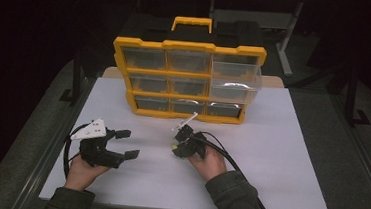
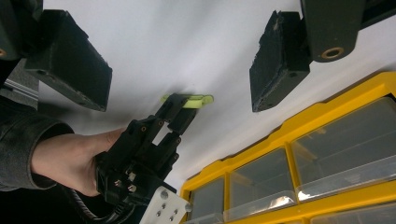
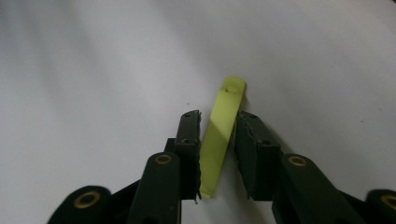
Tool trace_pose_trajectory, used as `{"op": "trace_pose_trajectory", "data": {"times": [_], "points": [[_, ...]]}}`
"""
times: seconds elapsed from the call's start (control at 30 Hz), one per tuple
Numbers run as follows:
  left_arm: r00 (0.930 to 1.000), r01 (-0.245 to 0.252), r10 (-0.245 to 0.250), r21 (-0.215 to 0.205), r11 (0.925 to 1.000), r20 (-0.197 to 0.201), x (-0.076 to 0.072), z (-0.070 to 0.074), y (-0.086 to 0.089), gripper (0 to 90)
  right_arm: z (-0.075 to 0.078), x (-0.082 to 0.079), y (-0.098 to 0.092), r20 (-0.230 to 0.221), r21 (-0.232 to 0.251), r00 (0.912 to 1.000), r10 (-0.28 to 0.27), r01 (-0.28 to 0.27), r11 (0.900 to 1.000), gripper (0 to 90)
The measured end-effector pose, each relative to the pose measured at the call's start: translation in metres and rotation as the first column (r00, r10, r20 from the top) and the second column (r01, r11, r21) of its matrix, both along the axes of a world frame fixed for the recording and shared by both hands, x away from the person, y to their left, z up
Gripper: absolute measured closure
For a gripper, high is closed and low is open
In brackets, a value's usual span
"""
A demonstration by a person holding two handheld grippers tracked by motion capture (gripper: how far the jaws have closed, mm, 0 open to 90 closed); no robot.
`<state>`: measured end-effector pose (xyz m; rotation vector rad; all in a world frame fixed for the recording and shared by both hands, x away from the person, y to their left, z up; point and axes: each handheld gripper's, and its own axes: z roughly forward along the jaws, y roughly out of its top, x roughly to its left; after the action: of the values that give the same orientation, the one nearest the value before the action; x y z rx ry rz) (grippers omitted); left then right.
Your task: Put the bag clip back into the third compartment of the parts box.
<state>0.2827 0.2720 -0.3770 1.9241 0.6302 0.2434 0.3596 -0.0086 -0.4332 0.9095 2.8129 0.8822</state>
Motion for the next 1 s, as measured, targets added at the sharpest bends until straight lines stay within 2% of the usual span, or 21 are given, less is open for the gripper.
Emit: {"op": "trace_pose_trajectory", "data": {"times": [0.23, 0.5, 0.57, 0.63, 1.0], "points": [[1.0, 0.004, -0.004, 0.003, 1.0, 0.0, 0.0, 0.0, 0.0, 21.2, 0.0, -0.001, 0.001, 0.033, -0.02, 0.9994, 0.011, -0.011, 1.0, 76.2], [1.0, 0.006, -0.006, 0.003, 1.0, -0.002, -0.001, 0.0, -0.001, 21.2, 0.0, 0.001, -0.001, 0.02, -0.014, 0.9994, 0.028, -0.027, 1.0, 77.0], [1.0, 0.006, -0.006, 0.002, 1.0, -0.002, 0.0, 0.0, 0.0, 21.2, 0.001, 0.002, -0.002, 0.005, -0.009, 0.9995, 0.032, -0.032, 0.999, 77.1], [1.0, 0.006, -0.006, 0.005, 1.0, -0.001, 0.0, 0.0, 0.0, 21.2, 0.002, 0.001, -0.003, 0.016, -0.006, 0.9992, 0.038, -0.038, 0.999, 77.1], [1.0, 0.006, -0.006, 0.013, 0.9999, -0.004, -0.001, 0.0, 0.0, 21.1, 0.017, -0.006, -0.006, 0.018, 0.024, 0.9962, 0.085, -0.085, 0.996, 77.1]]}}
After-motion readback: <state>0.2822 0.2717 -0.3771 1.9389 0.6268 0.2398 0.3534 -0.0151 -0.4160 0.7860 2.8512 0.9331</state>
